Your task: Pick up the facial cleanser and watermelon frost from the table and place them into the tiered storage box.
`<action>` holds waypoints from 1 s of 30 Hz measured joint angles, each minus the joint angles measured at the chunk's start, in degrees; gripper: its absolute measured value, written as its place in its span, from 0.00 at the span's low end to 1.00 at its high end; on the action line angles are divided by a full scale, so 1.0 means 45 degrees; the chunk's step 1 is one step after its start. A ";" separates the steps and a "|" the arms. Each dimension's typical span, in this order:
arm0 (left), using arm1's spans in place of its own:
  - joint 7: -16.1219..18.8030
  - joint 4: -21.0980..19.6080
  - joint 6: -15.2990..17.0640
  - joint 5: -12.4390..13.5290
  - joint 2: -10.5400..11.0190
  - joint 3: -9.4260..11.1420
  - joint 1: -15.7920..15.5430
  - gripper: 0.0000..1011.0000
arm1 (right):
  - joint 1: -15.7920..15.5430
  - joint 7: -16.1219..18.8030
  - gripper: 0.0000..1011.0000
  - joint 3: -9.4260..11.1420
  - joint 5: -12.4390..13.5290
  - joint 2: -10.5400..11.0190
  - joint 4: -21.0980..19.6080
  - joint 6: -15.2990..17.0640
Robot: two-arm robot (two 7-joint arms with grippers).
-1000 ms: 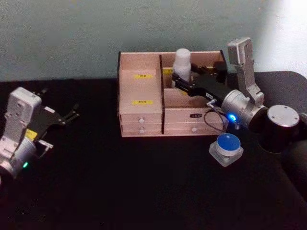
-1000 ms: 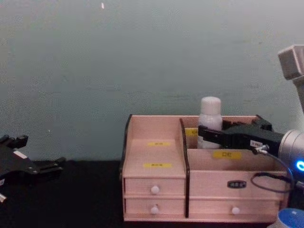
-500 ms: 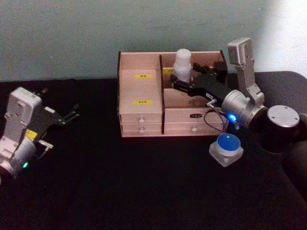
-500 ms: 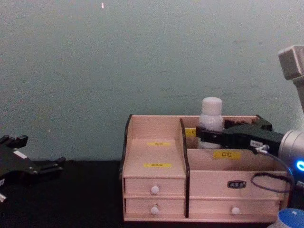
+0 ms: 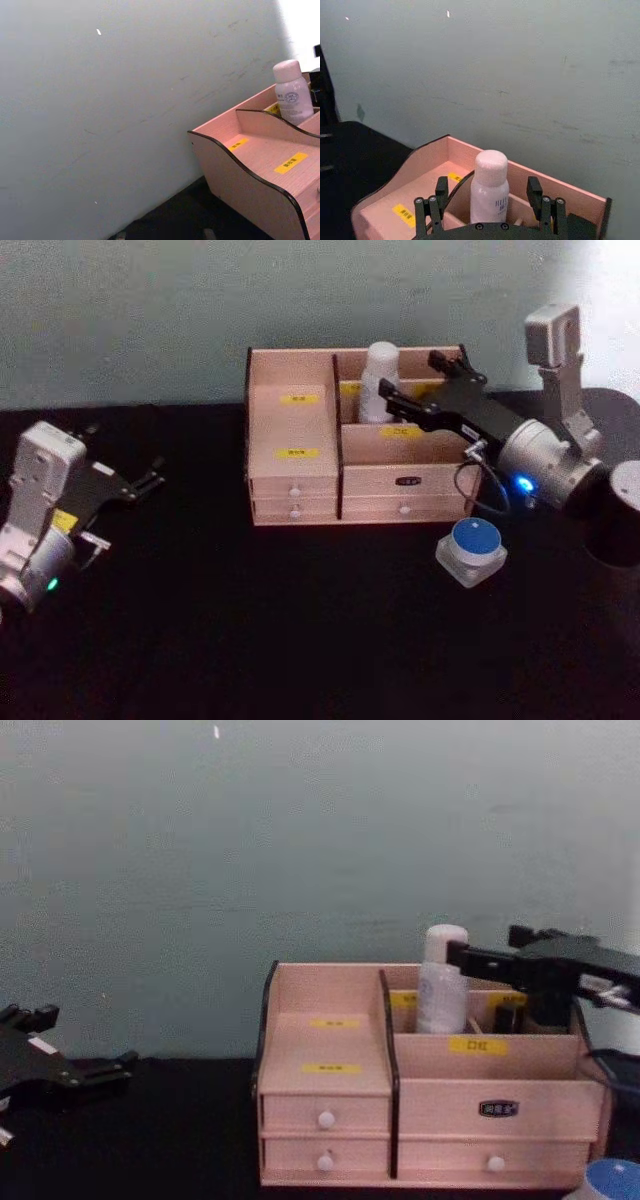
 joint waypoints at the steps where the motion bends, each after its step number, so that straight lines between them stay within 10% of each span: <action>1: 0.0000 0.0000 0.0001 0.0000 0.0000 0.0000 0.0000 0.99 | -0.0266 0.0000 0.99 0.0050 0.0083 0.0224 -0.0496 0.0170; 16: 0.0000 0.0001 0.0001 0.0000 0.0000 0.0000 0.0001 0.99 | -0.3536 -0.0142 0.99 0.0797 0.1200 0.2731 -0.4919 0.1738; 30: 0.0000 0.0000 0.0000 0.0001 0.0000 -0.0001 0.0000 0.99 | -0.6026 -0.1006 0.99 0.1380 0.1875 0.4322 -0.6821 0.3420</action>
